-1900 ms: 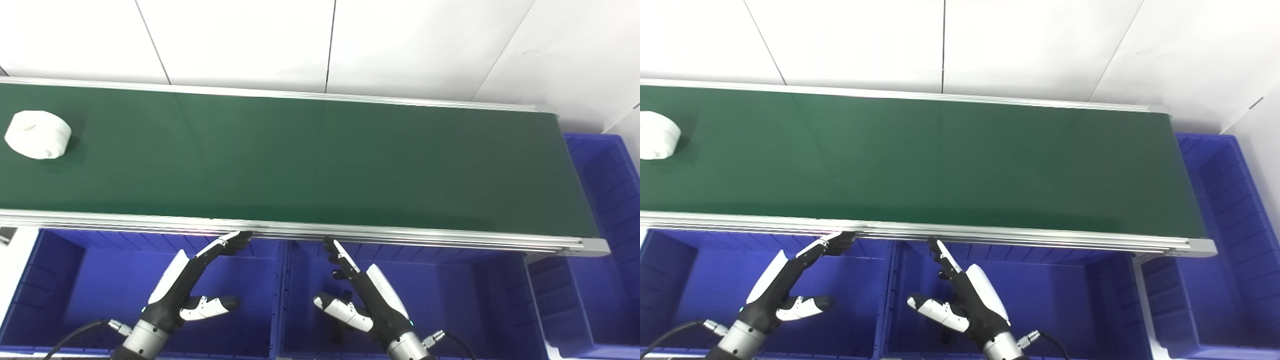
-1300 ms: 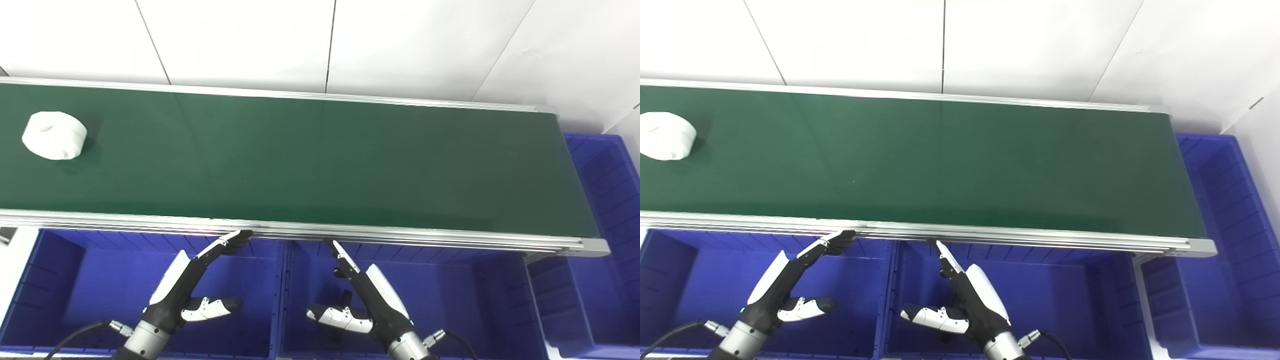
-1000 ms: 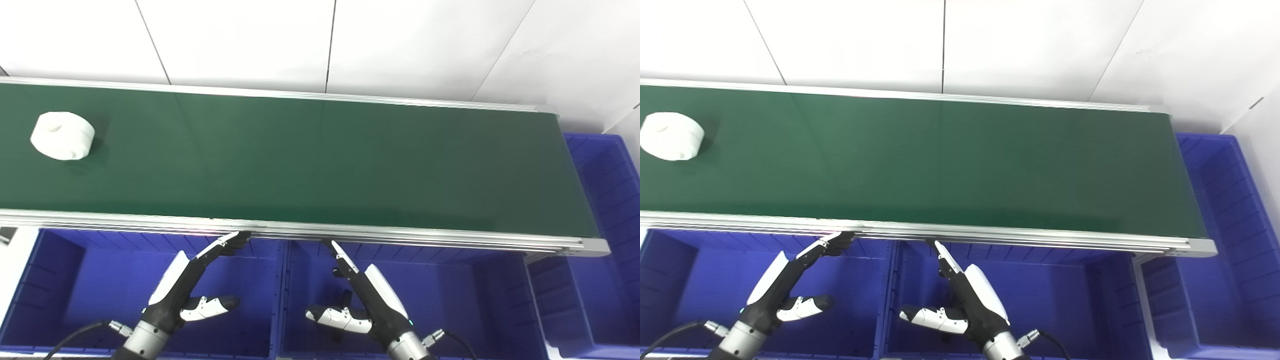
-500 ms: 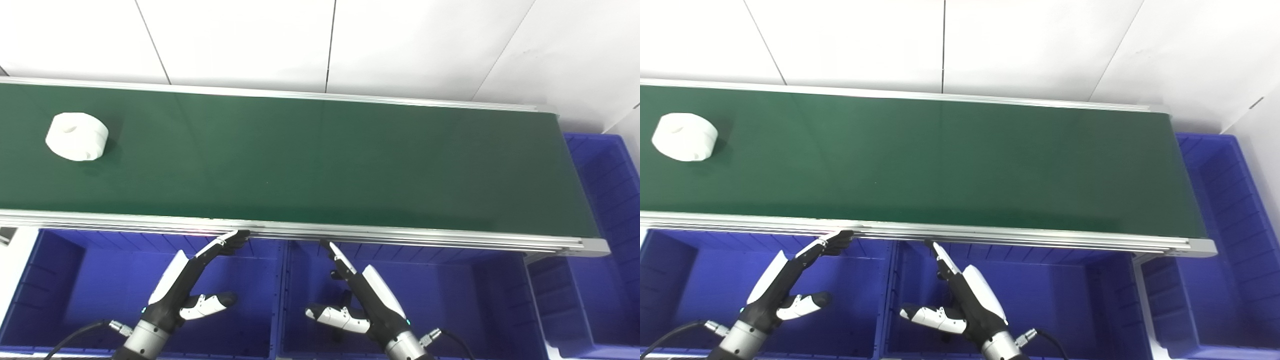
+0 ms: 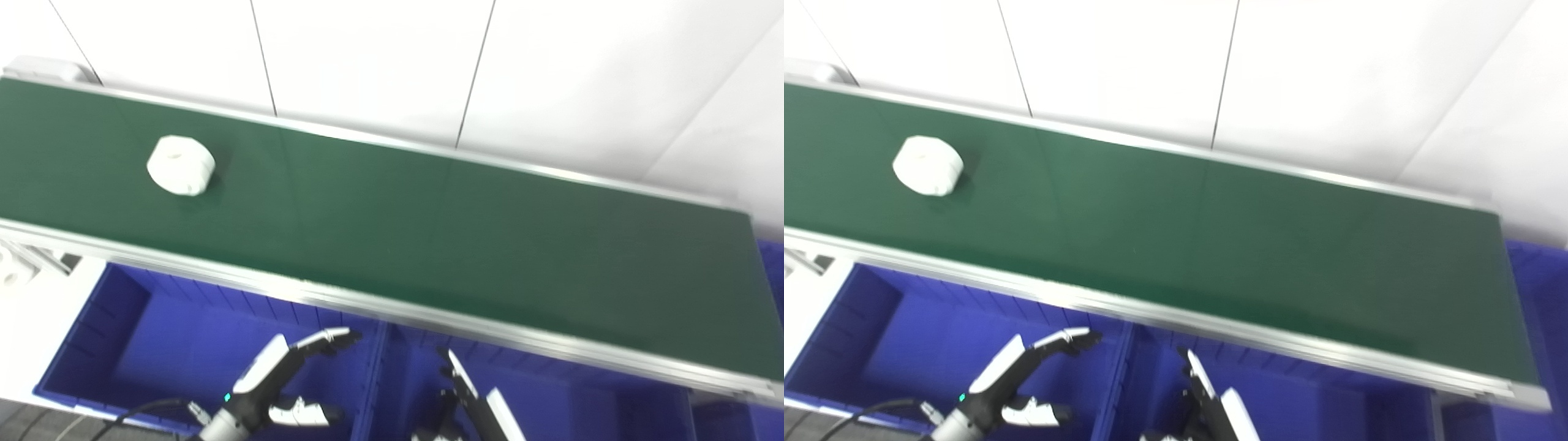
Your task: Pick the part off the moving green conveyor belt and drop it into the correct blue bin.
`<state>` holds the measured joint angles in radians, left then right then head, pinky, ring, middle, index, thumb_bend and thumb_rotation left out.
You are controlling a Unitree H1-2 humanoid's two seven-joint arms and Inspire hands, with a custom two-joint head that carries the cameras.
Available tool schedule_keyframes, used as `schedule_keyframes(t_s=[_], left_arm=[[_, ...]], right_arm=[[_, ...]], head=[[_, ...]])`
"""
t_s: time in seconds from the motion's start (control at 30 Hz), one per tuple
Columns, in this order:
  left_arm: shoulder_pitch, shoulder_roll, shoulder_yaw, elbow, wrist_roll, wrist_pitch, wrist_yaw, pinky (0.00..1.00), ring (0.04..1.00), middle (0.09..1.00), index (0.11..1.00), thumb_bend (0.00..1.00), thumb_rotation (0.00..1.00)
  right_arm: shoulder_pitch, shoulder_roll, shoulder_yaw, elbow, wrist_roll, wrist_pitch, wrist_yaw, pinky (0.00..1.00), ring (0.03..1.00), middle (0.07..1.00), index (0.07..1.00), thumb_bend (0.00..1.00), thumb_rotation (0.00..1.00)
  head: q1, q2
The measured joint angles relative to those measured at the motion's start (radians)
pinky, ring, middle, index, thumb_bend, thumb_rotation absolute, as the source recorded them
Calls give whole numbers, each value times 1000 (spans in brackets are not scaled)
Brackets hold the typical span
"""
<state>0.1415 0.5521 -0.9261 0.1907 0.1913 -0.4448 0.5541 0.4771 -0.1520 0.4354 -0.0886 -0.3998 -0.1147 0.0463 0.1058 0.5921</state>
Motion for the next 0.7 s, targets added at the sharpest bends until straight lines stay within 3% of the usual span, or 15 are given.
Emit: schedule_keyframes(t_s=[0.13,0.47,0.7], left_arm=[[-13,0,-23,20,0,0,18,694,769,807,801,863,780],[-39,4,-74,46,2,0,78,670,752,789,782,834,769],[-50,25,-72,-17,17,0,134,638,727,765,758,827,784]], right_arm=[[-8,4,-3,49,-3,-18,-17,796,943,1000,1000,963,771],[-28,23,-4,87,-2,-45,-25,752,921,982,1000,964,763],[-39,28,-5,117,-2,-53,-40,727,904,972,1000,952,763]], head=[[-15,-41],[-44,-74],[-43,-121]])
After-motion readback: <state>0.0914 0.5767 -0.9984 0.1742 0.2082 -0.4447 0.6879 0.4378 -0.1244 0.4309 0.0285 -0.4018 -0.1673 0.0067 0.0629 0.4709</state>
